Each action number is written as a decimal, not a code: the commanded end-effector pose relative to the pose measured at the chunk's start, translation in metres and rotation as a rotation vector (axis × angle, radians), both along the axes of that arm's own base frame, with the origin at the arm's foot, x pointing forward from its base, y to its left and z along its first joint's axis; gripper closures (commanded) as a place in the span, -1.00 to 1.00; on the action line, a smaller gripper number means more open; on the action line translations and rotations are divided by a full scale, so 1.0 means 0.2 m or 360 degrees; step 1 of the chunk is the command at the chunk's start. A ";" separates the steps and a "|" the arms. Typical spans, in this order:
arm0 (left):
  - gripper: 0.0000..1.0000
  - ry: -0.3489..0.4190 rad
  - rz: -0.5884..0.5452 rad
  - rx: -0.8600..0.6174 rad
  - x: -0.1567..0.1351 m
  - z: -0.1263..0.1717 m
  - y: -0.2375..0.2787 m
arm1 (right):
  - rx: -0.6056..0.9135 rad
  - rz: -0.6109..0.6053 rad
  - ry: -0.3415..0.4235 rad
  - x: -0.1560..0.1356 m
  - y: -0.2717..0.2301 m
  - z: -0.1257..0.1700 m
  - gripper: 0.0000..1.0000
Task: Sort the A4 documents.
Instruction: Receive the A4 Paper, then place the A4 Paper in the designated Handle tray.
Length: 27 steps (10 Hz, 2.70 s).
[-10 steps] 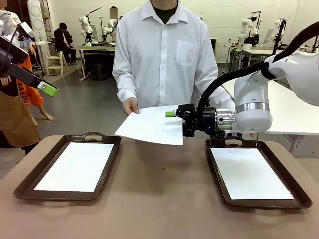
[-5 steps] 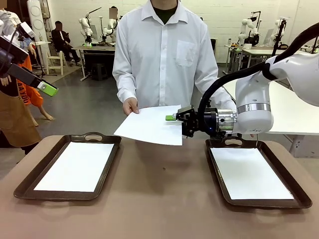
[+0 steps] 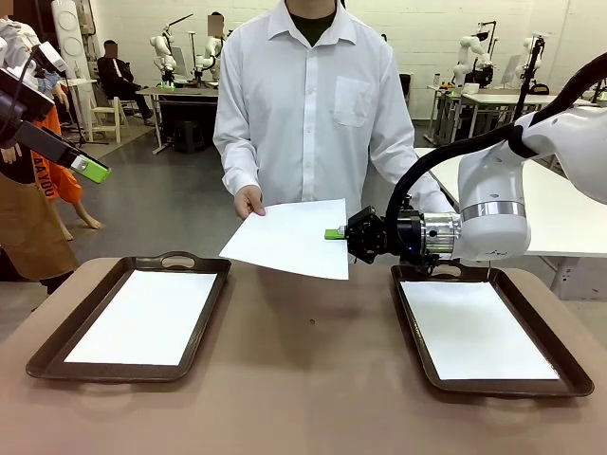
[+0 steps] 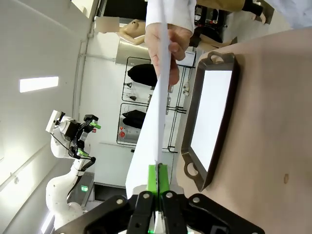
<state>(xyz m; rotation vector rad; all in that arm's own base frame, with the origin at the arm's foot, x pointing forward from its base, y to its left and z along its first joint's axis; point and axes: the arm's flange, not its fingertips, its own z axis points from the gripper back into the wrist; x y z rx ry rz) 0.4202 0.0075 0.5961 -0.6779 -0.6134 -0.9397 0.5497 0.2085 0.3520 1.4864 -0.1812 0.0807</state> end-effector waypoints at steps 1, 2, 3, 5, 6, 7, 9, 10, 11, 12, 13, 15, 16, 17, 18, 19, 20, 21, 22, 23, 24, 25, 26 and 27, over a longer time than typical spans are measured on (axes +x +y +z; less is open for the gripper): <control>-1.00 -0.0004 -0.0005 0.0007 -0.01 0.00 0.00 | 0.0031 0.0021 0.0042 -0.02 0.02 0.01 1.00; -1.00 -0.0004 -0.0005 0.0007 -0.01 0.00 0.00 | 0.0035 0.0028 0.0039 -0.02 0.02 0.01 1.00; -1.00 -0.0004 -0.0005 0.0007 -0.01 0.00 0.00 | 0.0041 0.0035 0.0037 -0.01 0.02 0.02 1.00; -1.00 -0.0004 -0.0005 0.0007 -0.01 0.00 0.00 | 0.0056 0.0053 0.0042 -0.02 0.02 0.03 1.00; -1.00 -0.0004 -0.0005 0.0007 -0.01 0.00 0.00 | 0.0095 0.0168 0.0084 -0.01 0.02 0.02 1.00; -1.00 -0.0004 -0.0005 0.0007 -0.01 0.00 0.00 | 0.0037 0.0039 0.0009 -0.01 0.02 0.01 1.00; -1.00 -0.0004 -0.0005 0.0007 -0.01 0.00 0.00 | 0.0037 0.0039 0.0009 -0.01 0.02 0.01 1.00; -1.00 -0.0004 -0.0005 0.0007 -0.01 0.00 0.00 | 0.0037 0.0039 0.0009 -0.01 0.02 0.01 1.00; -1.00 -0.0004 -0.0005 0.0007 -0.01 0.00 0.00 | 0.0037 0.0039 0.0009 -0.01 0.02 0.01 1.00; -1.00 -0.0004 -0.0005 0.0007 -0.01 0.00 0.00 | 0.0037 0.0039 0.0009 -0.01 0.02 0.01 1.00; -1.00 -0.0004 -0.0005 0.0007 -0.01 0.00 0.00 | 0.0037 0.0039 0.0009 -0.01 0.02 0.01 1.00; -1.00 -0.0004 -0.0005 0.0007 -0.01 0.00 0.00 | 0.0037 0.0039 0.0009 -0.01 0.02 0.01 1.00; -1.00 -0.0004 -0.0005 0.0007 -0.01 0.00 0.00 | 0.0037 0.0039 0.0009 -0.01 0.02 0.01 1.00; -1.00 -0.0004 -0.0005 0.0007 -0.01 0.00 0.00 | 0.0037 0.0039 0.0009 -0.01 0.02 0.01 1.00; -1.00 -0.0004 -0.0005 0.0007 -0.01 0.00 0.00 | 0.0037 0.0039 0.0009 -0.01 0.02 0.01 1.00; -1.00 -0.0004 -0.0005 0.0007 -0.01 0.00 0.00 | 0.0042 0.0057 0.0018 -0.02 0.01 0.01 0.98; -1.00 -0.0004 -0.0005 0.0007 -0.01 0.00 0.00 | -0.0003 0.0137 -0.0058 -0.11 -0.06 0.10 0.98; -1.00 -0.0004 -0.0005 0.0007 -0.01 0.00 0.00 | -0.0013 0.0246 0.0058 -0.16 -0.16 0.16 0.98; -1.00 -0.0004 -0.0005 0.0007 -0.01 0.00 0.00 | -0.0020 0.0347 0.0054 -0.19 -0.28 0.21 0.98; -1.00 -0.0004 -0.0005 0.0007 -0.01 0.00 0.00 | -0.0003 0.0336 0.0074 -0.20 -0.41 0.23 0.98; -1.00 -0.0004 -0.0005 0.0007 -0.01 0.00 0.00 | -0.0020 0.0303 0.0120 -0.19 -0.56 0.23 0.98; -1.00 -0.0004 -0.0005 0.0007 -0.01 0.00 0.00 | -0.0133 0.0281 0.0176 -0.19 -0.71 0.21 0.98; -1.00 -0.0004 -0.0005 0.0007 -0.01 0.00 0.00 | -0.0207 0.0211 0.0201 -0.17 -0.85 0.19 0.98; -1.00 -0.0004 -0.0005 0.0007 -0.01 0.00 0.00 | -0.0334 0.0153 0.0179 -0.16 -0.95 0.17 0.98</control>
